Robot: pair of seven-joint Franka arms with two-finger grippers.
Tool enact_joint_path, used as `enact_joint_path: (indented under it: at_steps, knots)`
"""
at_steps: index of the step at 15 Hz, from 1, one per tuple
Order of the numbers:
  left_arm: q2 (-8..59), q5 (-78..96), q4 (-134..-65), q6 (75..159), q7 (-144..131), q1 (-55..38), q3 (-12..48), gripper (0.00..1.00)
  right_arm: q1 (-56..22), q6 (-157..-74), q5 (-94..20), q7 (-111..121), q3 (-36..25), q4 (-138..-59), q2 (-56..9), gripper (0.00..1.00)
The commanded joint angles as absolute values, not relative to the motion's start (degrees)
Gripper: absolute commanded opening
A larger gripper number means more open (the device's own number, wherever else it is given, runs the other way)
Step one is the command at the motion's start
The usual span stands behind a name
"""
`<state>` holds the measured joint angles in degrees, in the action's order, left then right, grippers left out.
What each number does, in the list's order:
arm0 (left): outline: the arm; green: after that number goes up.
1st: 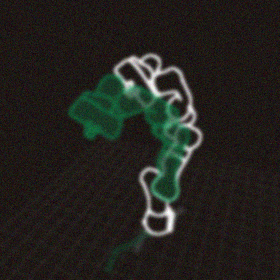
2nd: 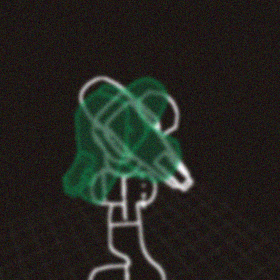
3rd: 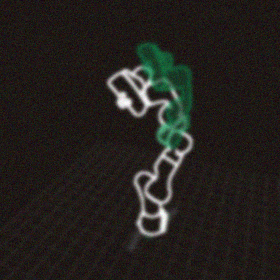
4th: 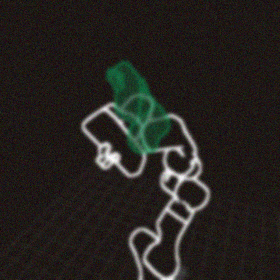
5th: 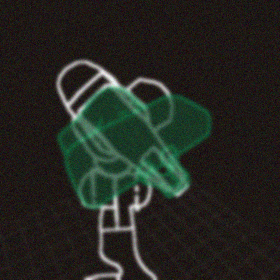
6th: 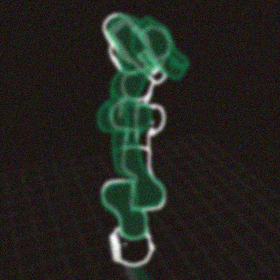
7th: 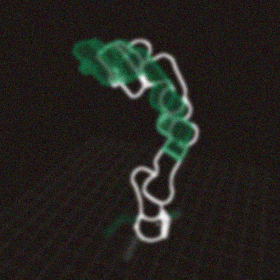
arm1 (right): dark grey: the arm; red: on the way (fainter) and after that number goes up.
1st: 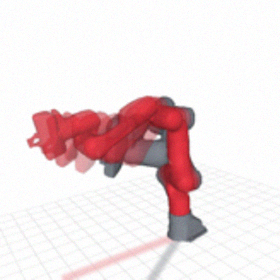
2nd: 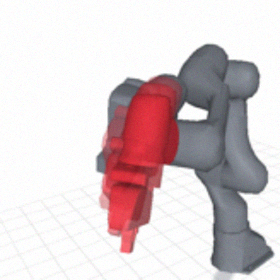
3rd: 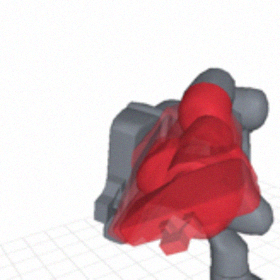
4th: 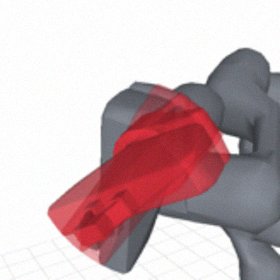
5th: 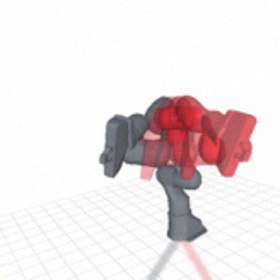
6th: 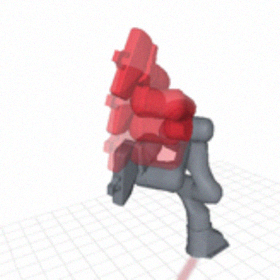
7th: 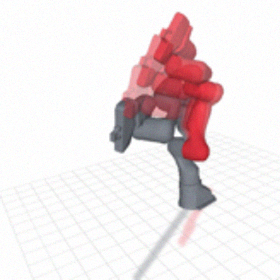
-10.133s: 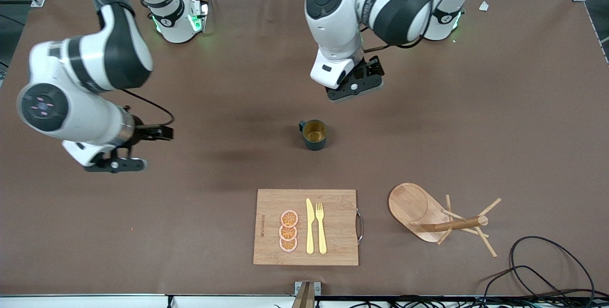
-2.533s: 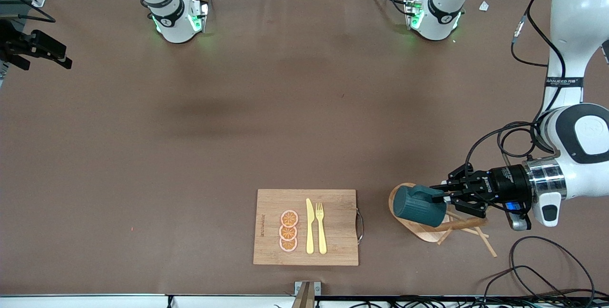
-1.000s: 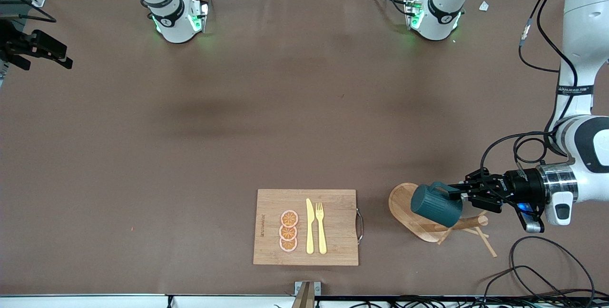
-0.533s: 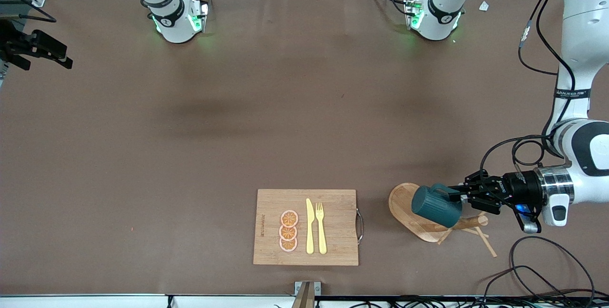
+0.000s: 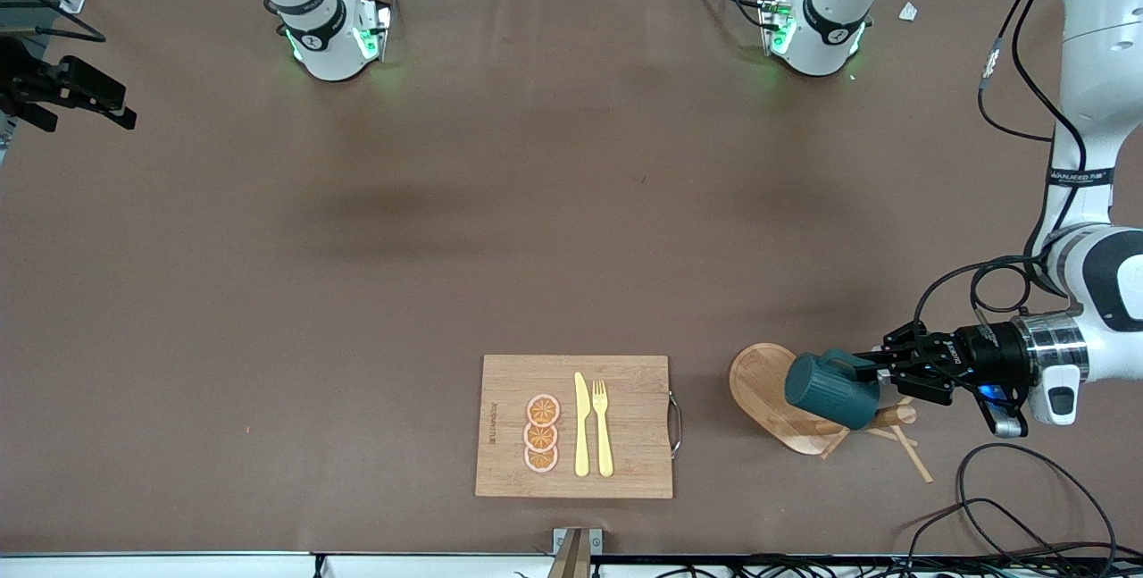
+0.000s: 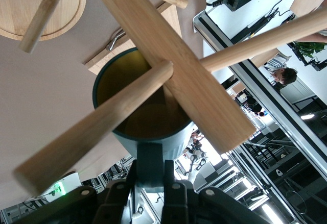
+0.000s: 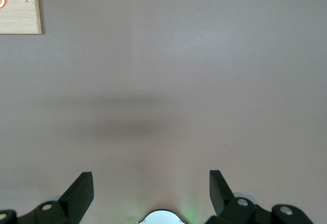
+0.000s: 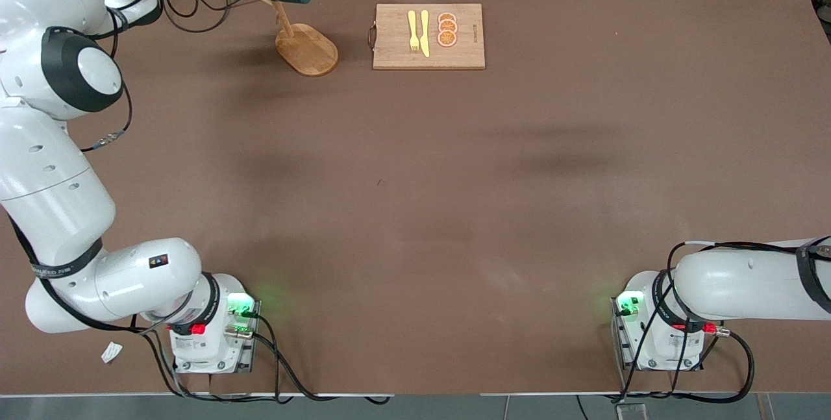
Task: Pass cup and hang on rack
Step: 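Hook the mug handle onto a rack peg with the left gripper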
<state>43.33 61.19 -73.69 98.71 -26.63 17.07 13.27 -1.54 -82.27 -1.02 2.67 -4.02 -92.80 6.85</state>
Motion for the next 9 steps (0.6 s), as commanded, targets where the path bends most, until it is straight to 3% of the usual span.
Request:
enact_joint_path:
  at_steps: [1, 9]
  knots:
    - [43.33, 62.49, -73.56, 98.00, -25.93, 17.84, 13.54, 0.04, -1.76, -82.62, -0.18, 2.99, -3.87, -93.78, 8.00, 1.00]
    - [43.94, 62.58, -73.48, 98.44, -25.93, 17.84, 13.62, 0.07, -1.76, -82.62, -0.18, 2.99, -3.87, -93.78, 8.00, 1.00]
